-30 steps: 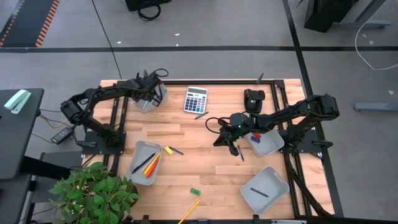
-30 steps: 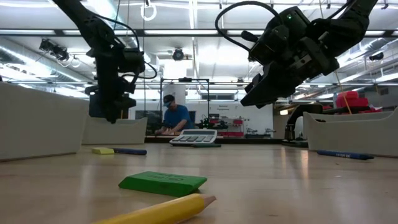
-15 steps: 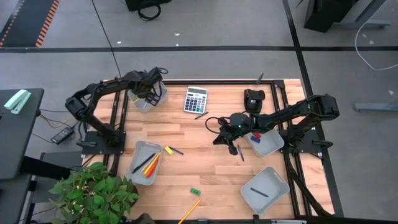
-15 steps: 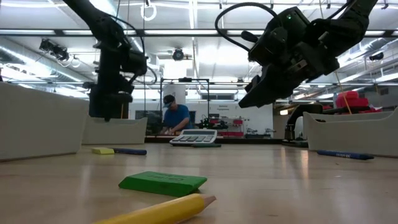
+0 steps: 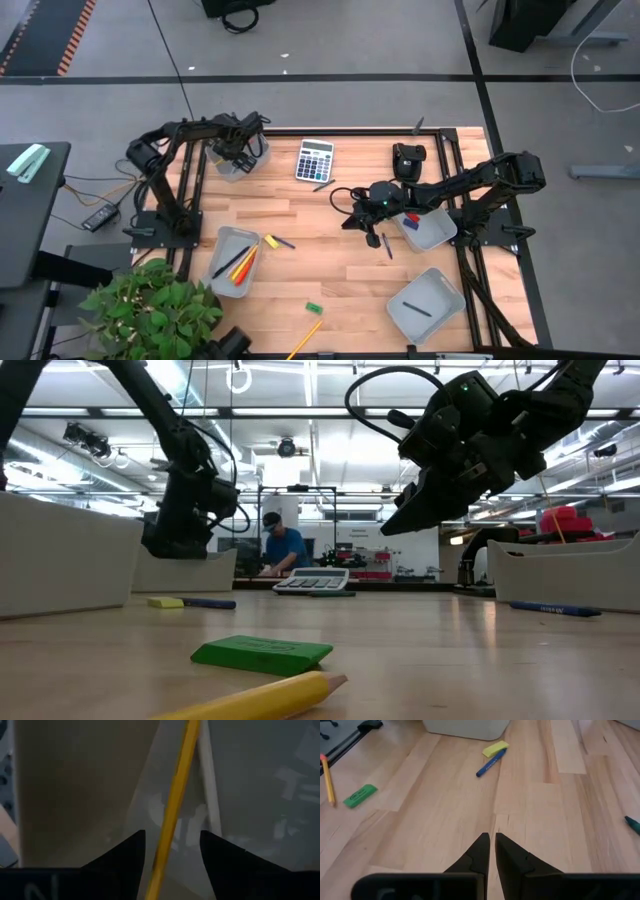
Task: Sort crayons/erasers/pens/pencils in bins
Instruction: Put the top yellow pencil into the top left gray bin
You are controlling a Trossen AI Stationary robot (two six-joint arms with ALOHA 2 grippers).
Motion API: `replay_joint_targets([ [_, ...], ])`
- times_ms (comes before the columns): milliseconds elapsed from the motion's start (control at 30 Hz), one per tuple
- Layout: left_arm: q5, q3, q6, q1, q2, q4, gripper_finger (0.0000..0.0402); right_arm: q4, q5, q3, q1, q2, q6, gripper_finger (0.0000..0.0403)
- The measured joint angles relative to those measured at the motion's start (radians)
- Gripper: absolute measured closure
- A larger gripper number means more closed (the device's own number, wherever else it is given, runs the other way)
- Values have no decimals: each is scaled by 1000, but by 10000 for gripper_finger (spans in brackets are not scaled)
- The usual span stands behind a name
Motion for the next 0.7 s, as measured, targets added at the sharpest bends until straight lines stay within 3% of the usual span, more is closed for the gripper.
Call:
replay_joint_targets([
  [267,-1,0,7,5,5,4,239,0,27,0,0,0,14,365],
  [700,1,53,23,2,5,-50,359,0,70,0,0,0,-9,365],
])
